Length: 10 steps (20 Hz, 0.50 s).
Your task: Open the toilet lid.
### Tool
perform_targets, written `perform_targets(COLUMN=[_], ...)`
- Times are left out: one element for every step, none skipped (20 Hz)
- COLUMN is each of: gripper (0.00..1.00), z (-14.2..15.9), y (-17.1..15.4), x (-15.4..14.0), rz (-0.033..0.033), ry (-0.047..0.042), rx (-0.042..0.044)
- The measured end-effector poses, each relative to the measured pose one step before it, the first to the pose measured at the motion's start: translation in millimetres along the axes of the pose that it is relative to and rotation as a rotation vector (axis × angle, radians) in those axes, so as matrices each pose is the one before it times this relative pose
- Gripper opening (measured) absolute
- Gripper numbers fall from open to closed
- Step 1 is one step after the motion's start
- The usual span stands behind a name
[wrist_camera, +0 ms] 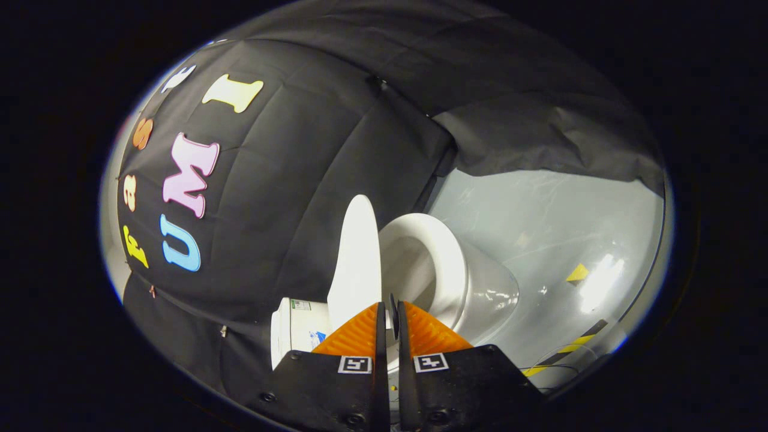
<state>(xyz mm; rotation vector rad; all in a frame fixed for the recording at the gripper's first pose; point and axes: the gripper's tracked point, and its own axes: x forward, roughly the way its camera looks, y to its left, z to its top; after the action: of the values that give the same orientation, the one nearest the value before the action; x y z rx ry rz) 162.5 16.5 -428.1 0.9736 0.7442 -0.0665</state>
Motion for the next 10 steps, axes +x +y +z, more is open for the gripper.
perform_targets(gripper=[0.11, 0.11, 0.11, 0.11, 0.11, 0.11, 0.11, 0.11, 0.11, 0.11], z=[1.25, 0.67, 0.46, 0.93, 0.81, -0.95, 0.36, -1.84, -0.77, -2.03], y=[9.89, 12.42, 12.85, 14.46, 13.96, 15.37, 11.45, 12.71, 10.28, 11.58], x=[-2.68, -4.51, -4.36, -4.71, -5.36, -4.53, -3.67, -5.02, -2.29, -1.97], rz=[-0.0088, -0.0096, -0.00157, 0.00167, 0.00316, 0.00562, 0.00217, -0.00254, -0.00799, -0.00468], ry=[-0.00482, -0.00562, -0.00755, -0.0066, -0.00677, -0.00908, -0.00821, -0.00693, -0.00957, -0.0092], rx=[-0.01951, -0.01945, -0.02145, -0.02405, -0.02548, -0.02731, -0.02253, -0.02521, -0.02749, -0.02945])
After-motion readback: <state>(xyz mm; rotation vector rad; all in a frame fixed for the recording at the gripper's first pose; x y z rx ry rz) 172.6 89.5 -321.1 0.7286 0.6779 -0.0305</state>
